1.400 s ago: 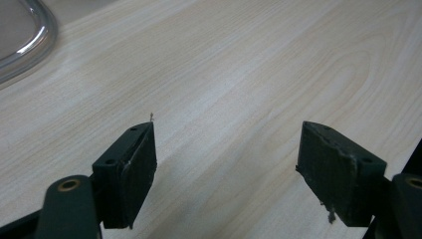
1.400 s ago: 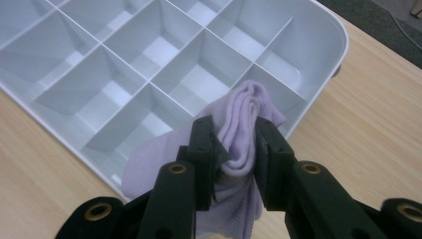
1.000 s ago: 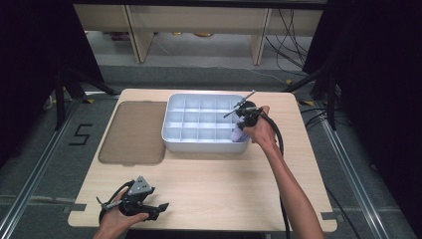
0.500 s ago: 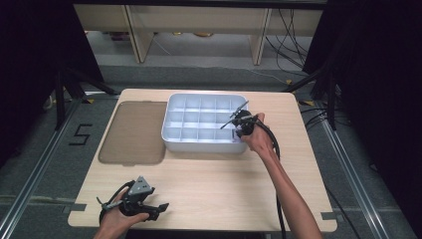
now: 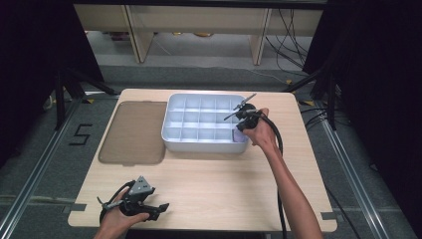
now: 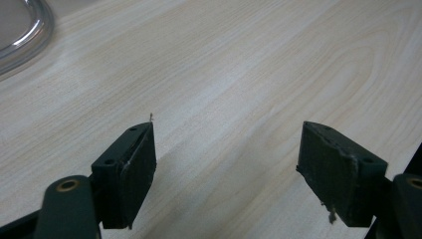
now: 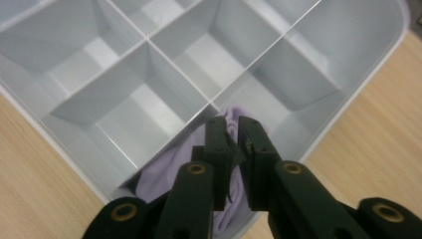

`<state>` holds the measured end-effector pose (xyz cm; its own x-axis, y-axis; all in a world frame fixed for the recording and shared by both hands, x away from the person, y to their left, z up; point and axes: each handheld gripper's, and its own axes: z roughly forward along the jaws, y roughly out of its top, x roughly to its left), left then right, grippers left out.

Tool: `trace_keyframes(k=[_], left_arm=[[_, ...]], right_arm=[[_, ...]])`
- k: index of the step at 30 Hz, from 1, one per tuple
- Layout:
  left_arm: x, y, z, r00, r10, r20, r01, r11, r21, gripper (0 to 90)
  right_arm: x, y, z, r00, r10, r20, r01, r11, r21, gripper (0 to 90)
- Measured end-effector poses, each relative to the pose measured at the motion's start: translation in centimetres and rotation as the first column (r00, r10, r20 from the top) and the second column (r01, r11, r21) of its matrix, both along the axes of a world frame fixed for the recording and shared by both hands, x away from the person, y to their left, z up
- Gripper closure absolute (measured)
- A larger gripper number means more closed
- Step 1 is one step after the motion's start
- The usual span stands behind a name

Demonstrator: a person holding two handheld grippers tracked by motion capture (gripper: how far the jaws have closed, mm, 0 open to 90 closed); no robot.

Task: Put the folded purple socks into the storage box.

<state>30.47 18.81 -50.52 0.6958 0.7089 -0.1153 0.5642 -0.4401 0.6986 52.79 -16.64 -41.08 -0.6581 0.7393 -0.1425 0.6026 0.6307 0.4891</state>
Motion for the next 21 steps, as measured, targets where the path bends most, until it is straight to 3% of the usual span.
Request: trace_keyframes(k=[5,8,11,17,20,21], left_arm=[[0.0,0.1,0.0,1.0000,0.003,0.001,-0.003,0.9999,0.010,22.4],[-0.1,0.0,0.0,1.0000,0.006,0.002,-0.006,0.9999,-0.012,22.4],[-0.1,0.1,0.0,1.0000,-0.001,-0.001,0.001,0.9999,0.012,22.4],[-0.2,0.2,0.0,0.9999,-0.012,-0.004,0.012,0.9999,0.006,22.4],[-0.1,0.2,0.0,1.0000,0.001,-0.001,-0.001,0.9999,0.010,22.4],[-0.1,0.2,0.0,1.0000,0.004,-0.001,-0.004,0.9999,0.012,22.4]], right_arm=[[0.5,0.8,-2.3,0.9978,0.021,-0.064,-0.023,0.999,-0.031,86.8],[0.6,1.5,-3.2,0.9951,0.024,-0.096,-0.029,0.998,-0.055,87.0],[0.9,1.7,-3.9,0.9934,0.013,-0.114,-0.021,0.998,-0.066,87.0],[1.0,1.3,-4.0,0.9922,0.018,-0.124,-0.024,0.999,-0.042,86.2],[1.0,1.0,-3.7,0.9943,0.026,-0.104,-0.028,0.999,-0.018,83.3],[0.9,0.8,-3.4,0.9924,0.014,-0.122,-0.014,1.000,0.002,81.4]])
